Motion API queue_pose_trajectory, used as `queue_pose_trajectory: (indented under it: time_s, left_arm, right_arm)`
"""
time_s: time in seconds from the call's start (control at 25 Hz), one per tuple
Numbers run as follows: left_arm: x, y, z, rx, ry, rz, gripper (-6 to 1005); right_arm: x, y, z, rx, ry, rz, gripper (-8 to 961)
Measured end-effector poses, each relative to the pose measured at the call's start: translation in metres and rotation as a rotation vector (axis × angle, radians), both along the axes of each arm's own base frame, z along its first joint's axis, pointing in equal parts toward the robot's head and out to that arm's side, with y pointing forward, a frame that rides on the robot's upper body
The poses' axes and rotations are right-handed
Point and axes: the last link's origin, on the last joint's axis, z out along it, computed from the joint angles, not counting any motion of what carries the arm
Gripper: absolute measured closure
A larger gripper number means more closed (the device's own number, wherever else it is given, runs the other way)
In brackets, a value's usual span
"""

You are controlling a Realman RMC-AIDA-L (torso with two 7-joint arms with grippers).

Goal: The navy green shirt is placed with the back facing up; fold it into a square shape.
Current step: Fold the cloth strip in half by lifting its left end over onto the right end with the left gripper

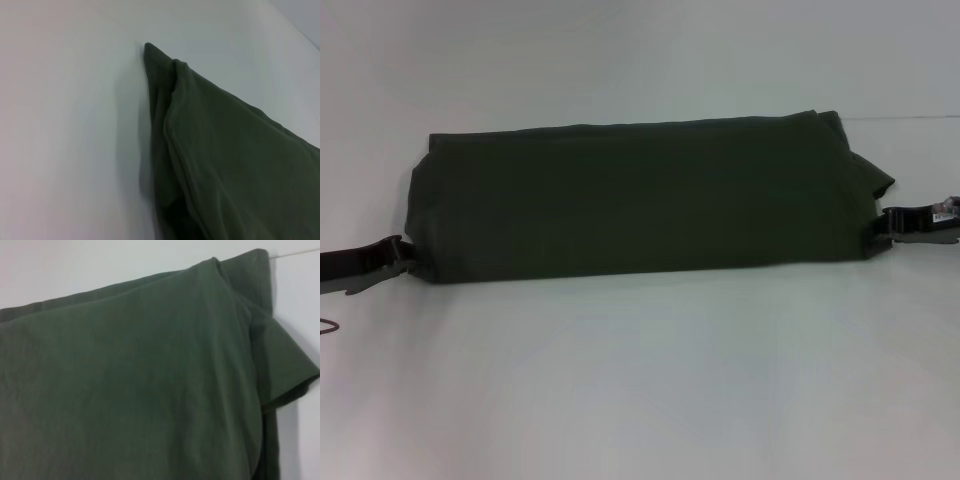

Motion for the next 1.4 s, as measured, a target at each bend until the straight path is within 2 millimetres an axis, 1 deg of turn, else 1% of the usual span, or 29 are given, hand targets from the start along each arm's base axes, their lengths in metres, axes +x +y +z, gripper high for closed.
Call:
queue_pose_trajectory:
  time_s: [0.16,0.36,0.56,0.72,1.0,1.2,1.4]
  left_arm:
    - [0.0,0.0,0.0,0.0,-0.001,-0.001,987]
    - [0.0,0.0,0.002,0.0,-0.003,-0.003,987]
    - [0.002,-0.001,0.009,-0.019,-0.026,-0.019,988]
    - [0.001,-0.006,0.017,-0.047,-0.039,-0.025,988]
    - [-0.002,-0.02,0.03,-0.087,-0.076,-0.031,987]
    - [-0.003,-0.033,0.038,-0.169,-0.087,-0.041,988]
    - [0.002,-0.046,0.043,-0.259,-0.103,-0.065,987]
  right_arm:
    - [0.001,-0.001,0.0,0.001,-0.002,-0.001,671]
    - [0.002,-0.001,0.002,0.005,0.001,0.002,897]
    - [0.003,-0.005,0.009,0.004,0.02,0.005,937]
    - [0.003,-0.015,0.017,0.015,0.061,0.016,935]
    - [0.008,-0.043,0.026,0.006,0.113,0.015,932]
    - [0.014,-0.062,0.035,0.002,0.156,0.005,929]
    - [0.023,-0.087,0.042,-0.008,0.217,-0.031,927]
